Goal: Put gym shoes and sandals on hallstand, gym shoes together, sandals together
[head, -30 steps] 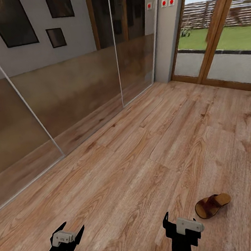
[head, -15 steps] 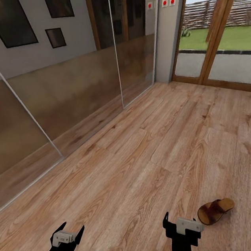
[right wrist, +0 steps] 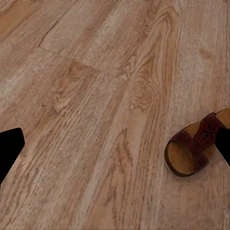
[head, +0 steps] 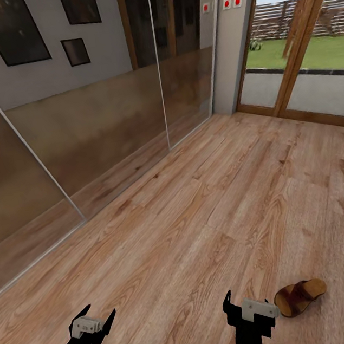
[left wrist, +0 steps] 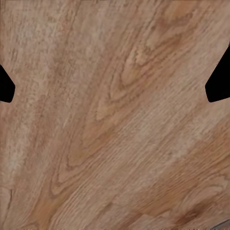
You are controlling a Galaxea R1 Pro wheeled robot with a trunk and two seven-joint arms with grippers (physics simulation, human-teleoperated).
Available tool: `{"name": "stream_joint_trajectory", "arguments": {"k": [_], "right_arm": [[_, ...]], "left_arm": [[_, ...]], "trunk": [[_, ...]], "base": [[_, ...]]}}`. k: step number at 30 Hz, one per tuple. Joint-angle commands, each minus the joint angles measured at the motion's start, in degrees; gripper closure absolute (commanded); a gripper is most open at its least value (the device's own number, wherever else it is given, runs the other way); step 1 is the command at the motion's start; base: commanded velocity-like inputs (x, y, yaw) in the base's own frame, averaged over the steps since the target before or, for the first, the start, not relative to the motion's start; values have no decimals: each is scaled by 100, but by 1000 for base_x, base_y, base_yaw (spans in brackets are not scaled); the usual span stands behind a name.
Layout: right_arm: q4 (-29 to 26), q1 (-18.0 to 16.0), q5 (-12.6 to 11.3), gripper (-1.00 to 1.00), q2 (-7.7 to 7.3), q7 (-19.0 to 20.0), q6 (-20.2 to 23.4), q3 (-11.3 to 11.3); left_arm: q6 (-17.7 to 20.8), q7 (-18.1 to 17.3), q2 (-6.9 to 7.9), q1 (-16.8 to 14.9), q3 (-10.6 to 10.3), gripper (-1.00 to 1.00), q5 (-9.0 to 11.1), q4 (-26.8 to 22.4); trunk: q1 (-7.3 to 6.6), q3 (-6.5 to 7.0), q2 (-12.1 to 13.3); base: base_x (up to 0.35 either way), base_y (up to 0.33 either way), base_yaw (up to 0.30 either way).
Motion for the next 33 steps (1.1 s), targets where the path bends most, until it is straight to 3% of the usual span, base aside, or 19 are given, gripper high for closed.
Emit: {"name": "stream_joint_trajectory", "arguments": {"k": [1, 14, 18, 33], "right_arm": [[-5, -5, -29, -100, -2, -28, -4, 11], [-3, -5, -31, -100, 0, -11, -4, 32], [2, -10, -36, -100, 2, 9, -4, 154], [4, -14, -38, -100, 7, 24, -4, 219]], "left_arm": [[-30, -21, -4, -7, 23, -100, -47, -3], [-34, -21, -11, -6, 18, -100, -45, -3], [-35, -21, -12, -6, 17, -100, -46, -3], [-35, -21, -12, -5, 21, -100, -49, -3]], "trunk": [[0, -4, -2], [0, -4, -2], [0, -4, -2], [0, -4, -2]], "base": [[180, 0, 0], [191, 0, 0], [46, 0, 0], [11, 0, 0]]}}
